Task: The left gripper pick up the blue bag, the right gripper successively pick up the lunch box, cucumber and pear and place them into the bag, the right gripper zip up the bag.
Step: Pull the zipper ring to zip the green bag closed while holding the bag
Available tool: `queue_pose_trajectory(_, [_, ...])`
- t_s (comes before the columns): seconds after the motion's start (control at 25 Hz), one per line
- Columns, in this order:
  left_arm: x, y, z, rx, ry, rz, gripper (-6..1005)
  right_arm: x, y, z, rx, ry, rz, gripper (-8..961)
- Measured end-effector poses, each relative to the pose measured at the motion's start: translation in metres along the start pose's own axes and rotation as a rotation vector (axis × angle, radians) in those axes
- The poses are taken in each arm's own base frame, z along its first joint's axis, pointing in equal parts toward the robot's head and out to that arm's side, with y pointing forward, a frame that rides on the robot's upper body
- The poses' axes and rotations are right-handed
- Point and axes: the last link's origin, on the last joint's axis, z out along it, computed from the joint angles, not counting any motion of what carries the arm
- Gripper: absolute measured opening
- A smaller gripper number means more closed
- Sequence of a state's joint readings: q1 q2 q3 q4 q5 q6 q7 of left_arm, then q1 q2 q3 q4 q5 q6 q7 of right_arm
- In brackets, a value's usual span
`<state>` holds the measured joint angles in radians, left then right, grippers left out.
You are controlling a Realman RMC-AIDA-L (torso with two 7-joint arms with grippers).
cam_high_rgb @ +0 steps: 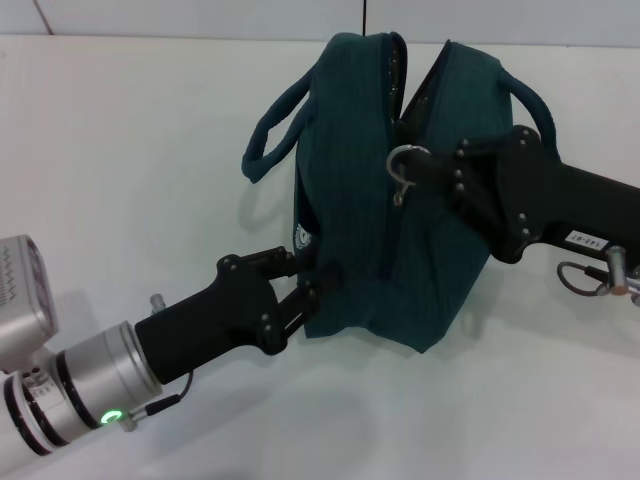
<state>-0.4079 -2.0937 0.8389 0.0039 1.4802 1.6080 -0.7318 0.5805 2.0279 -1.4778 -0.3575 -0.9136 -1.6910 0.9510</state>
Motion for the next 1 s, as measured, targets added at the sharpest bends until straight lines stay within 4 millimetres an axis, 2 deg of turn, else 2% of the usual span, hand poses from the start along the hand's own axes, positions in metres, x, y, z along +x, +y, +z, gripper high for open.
queue_pose_trajectory(0.32, [-0.001, -0.001, -0.009, -0.053, -0.070, 0.067, 239, -0.012, -0.008, -0.007, 0.074, -0.079, -0.026, 3])
queue_pose_trajectory(0.56, [-0.001, -0.003, -0.012, -0.044, -0.073, 0.084, 62, -0.012, -0.009, -0.008, 0.087, -0.087, -0.036, 4])
queue_pose_trajectory(0.88, [0.004, -0.005, -0.011, 0.003, -0.012, 0.047, 111, -0.012, -0.006, -0.003, 0.054, -0.079, -0.035, 4])
queue_pose_trajectory(1.0, [0.005, -0.004, -0.011, -0.002, -0.005, 0.007, 170, -0.012, -0.007, -0.002, 0.052, -0.077, -0.040, 4])
